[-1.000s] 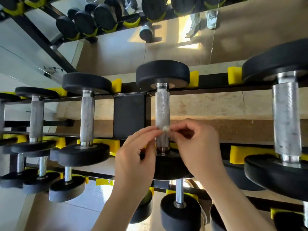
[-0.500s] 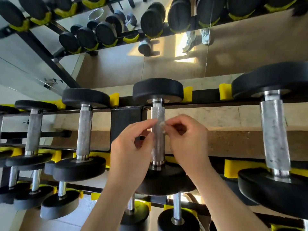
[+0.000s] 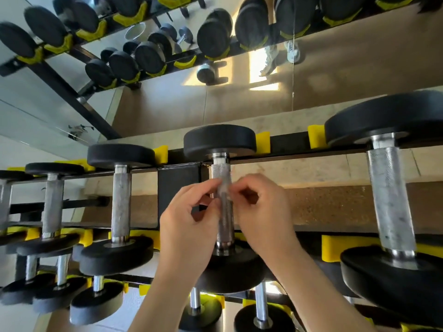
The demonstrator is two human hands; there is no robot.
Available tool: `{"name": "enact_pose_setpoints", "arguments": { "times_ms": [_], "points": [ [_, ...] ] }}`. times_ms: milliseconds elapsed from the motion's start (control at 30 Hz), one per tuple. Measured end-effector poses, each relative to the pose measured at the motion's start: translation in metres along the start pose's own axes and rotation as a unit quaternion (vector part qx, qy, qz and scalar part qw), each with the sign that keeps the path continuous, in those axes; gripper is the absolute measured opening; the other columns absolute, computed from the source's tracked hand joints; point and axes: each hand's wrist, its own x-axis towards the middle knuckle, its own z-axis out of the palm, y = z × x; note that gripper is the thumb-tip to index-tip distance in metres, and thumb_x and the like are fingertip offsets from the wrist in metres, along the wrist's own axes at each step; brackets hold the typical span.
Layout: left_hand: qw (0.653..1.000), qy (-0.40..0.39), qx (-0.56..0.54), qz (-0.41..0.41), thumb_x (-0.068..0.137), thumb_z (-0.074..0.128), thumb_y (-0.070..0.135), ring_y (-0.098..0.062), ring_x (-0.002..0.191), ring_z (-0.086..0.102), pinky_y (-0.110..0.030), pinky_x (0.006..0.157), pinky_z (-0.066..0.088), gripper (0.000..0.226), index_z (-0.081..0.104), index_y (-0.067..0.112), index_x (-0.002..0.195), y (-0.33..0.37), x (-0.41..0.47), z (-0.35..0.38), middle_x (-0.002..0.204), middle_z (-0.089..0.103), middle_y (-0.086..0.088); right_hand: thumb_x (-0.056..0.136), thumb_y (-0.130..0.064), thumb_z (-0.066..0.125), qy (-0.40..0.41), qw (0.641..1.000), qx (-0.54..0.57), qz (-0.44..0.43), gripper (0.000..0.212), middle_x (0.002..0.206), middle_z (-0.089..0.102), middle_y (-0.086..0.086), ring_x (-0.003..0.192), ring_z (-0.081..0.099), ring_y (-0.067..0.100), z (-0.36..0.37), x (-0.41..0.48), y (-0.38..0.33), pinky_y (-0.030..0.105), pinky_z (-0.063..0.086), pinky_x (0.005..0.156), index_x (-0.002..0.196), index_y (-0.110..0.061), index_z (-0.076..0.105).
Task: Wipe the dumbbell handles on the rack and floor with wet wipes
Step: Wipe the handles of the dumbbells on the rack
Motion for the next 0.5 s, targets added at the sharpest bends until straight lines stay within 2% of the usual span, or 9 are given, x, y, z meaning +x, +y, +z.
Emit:
{"name": "enact_pose_setpoints", "arguments": {
  "times_ms": [100, 167, 233, 300, 400, 500],
  "points": [
    [1.000, 0.003, 0.029, 0.008, 0.086, 0.066, 0.001, 0.001, 0.095, 0.061, -0.006, 0.074, 0.047, 0.038, 0.069, 0.034, 0.104, 0.002, 0.004, -0.001, 0.102, 0.065, 0.016, 0.085, -0.013, 0.070, -0.129, 0.991, -0.001, 0.025, 0.020, 0.076, 0.063, -0.018, 0.081, 0.060, 0.000, -0.012, -0.034, -0.003, 0.014, 0.048, 0.073, 0.077, -0.032, 0.067],
    [0.999, -0.002, 0.050, 0.018, 0.086, 0.067, 0.002, 0.002, 0.093, 0.061, -0.006, 0.074, 0.047, 0.039, 0.068, 0.037, 0.103, 0.003, 0.005, -0.002, 0.101, 0.064, 0.018, 0.085, -0.014, 0.069, -0.153, 0.985, 0.035, 0.077, 0.024, 0.076, 0.065, -0.018, 0.082, 0.061, -0.004, -0.020, -0.024, 0.000, 0.011, 0.049, 0.074, 0.077, -0.036, 0.064],
    [0.994, -0.017, 0.088, 0.056, 0.085, 0.070, 0.006, 0.000, 0.088, 0.061, -0.007, 0.072, 0.049, 0.035, 0.070, 0.036, 0.103, 0.004, 0.007, -0.003, 0.099, 0.061, 0.020, 0.085, -0.012, 0.069, -0.101, 0.978, 0.105, 0.149, 0.020, 0.078, 0.067, -0.015, 0.077, 0.065, 0.000, -0.031, -0.010, 0.004, 0.016, 0.053, 0.072, 0.079, -0.030, 0.065],
    [0.974, -0.052, 0.182, 0.125, 0.081, 0.075, 0.016, -0.004, 0.078, 0.060, -0.013, 0.066, 0.052, 0.031, 0.072, 0.034, 0.106, 0.005, 0.013, -0.004, 0.096, 0.058, 0.016, 0.085, -0.003, 0.067, -0.032, 0.967, 0.171, 0.185, 0.018, 0.077, 0.068, -0.008, 0.072, 0.067, 0.007, -0.039, -0.004, 0.008, 0.020, 0.055, 0.067, 0.082, -0.021, 0.065],
    [0.932, -0.109, 0.300, 0.173, 0.074, 0.080, 0.031, -0.007, 0.073, 0.051, -0.017, 0.056, 0.041, 0.027, 0.075, 0.036, 0.100, 0.006, 0.024, -0.005, 0.091, 0.049, 0.010, 0.086, 0.001, 0.064, -0.011, 0.962, 0.190, 0.194, 0.023, 0.075, 0.068, -0.009, 0.070, 0.066, 0.006, -0.034, -0.009, 0.009, 0.020, 0.053, 0.065, 0.080, -0.020, 0.066],
    [0.928, -0.113, 0.293, 0.200, 0.073, 0.082, 0.028, -0.008, 0.071, 0.053, -0.020, 0.055, 0.044, 0.012, 0.078, 0.031, 0.085, 0.004, 0.025, -0.004, 0.083, 0.053, 0.010, 0.087, 0.006, 0.058, 0.020, 0.948, 0.227, 0.221, 0.027, 0.072, 0.068, -0.005, 0.064, 0.062, 0.002, -0.024, -0.008, 0.009, 0.015, 0.050, 0.062, 0.078, -0.017, 0.069]
  ]
}}
